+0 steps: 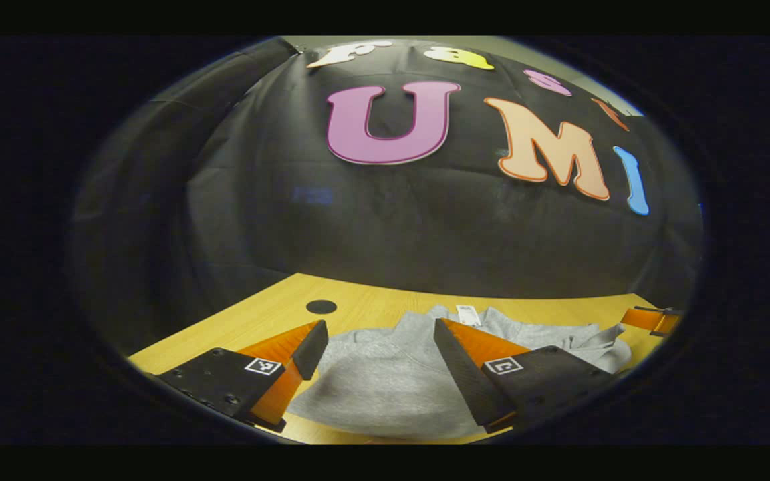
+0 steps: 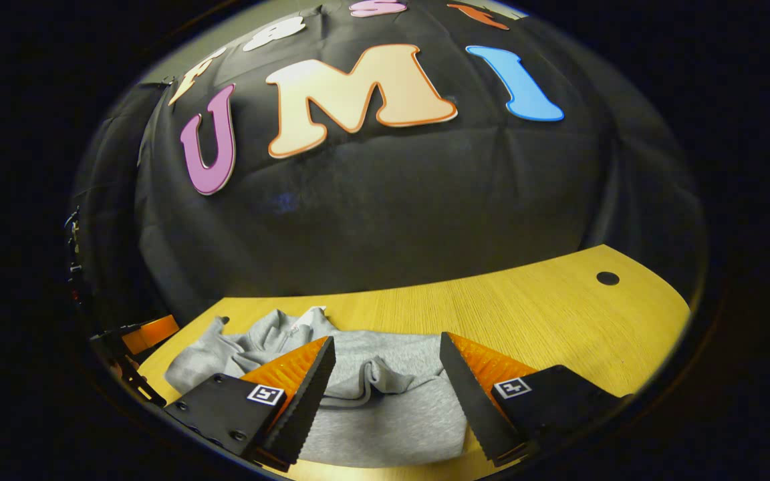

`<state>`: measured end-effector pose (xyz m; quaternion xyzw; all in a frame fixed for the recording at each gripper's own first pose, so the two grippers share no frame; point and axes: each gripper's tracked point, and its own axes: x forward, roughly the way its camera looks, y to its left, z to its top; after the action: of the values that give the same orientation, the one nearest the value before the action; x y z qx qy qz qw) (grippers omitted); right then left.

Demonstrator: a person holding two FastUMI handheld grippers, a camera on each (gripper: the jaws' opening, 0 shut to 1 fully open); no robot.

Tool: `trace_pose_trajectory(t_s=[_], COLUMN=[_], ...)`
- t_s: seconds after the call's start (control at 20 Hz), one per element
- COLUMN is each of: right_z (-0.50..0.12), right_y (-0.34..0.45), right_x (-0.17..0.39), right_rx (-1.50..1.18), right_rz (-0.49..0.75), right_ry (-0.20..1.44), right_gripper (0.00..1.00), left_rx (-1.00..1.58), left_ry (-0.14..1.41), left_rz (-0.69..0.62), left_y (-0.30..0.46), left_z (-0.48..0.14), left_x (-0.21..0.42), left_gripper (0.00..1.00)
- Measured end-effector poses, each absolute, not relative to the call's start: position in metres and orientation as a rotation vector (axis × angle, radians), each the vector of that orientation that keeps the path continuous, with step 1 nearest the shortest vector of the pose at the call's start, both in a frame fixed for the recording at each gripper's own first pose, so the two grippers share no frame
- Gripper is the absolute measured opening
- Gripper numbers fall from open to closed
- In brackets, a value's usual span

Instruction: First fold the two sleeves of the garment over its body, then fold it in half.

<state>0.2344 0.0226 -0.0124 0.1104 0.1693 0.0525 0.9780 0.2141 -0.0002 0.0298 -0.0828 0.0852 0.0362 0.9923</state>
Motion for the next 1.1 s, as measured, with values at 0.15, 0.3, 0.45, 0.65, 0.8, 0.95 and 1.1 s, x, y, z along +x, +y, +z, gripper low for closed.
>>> trace_pose_trajectory(t_s=[0.15, 0.3, 0.45, 0.65, 0.8, 0.95, 1.1], right_z=[0.019, 0.040, 0.050, 0.047, 0.039, 0.028, 0.016], right_y=[0.016, 0.008, 0.002, -0.009, -0.016, -0.015, -0.017], right_x=[0.218, 0.188, 0.153, 0.107, 0.073, 0.041, 0.021], right_rx=[0.213, 0.193, 0.188, 0.159, 0.123, 0.092, 0.104], right_rz=[0.110, 0.105, 0.103, 0.079, 0.058, 0.049, 0.042], right_ry=[0.249, 0.193, 0.144, 0.099, 0.091, 0.079, 0.070], right_gripper=[0.97, 0.98, 0.97, 0.97, 0.97, 0.97, 0.97], left_rx=[-0.185, -0.163, -0.145, -0.084, -0.074, -0.067, -0.049], left_ry=[0.091, 0.052, 0.016, -0.011, -0.008, 0.024, 0.031], left_rz=[0.059, 0.066, 0.057, 0.046, 0.019, 0.017, 0.038], left_y=[0.005, 0.015, 0.016, 0.017, 0.009, 0.010, 0.017], left_z=[0.061, 0.080, 0.088, 0.078, 0.065, 0.043, 0.027], left_x=[0.198, 0.175, 0.142, 0.094, 0.063, 0.041, 0.029], left_gripper=[0.94, 0.94, 0.94, 0.94, 0.92, 0.94, 0.93])
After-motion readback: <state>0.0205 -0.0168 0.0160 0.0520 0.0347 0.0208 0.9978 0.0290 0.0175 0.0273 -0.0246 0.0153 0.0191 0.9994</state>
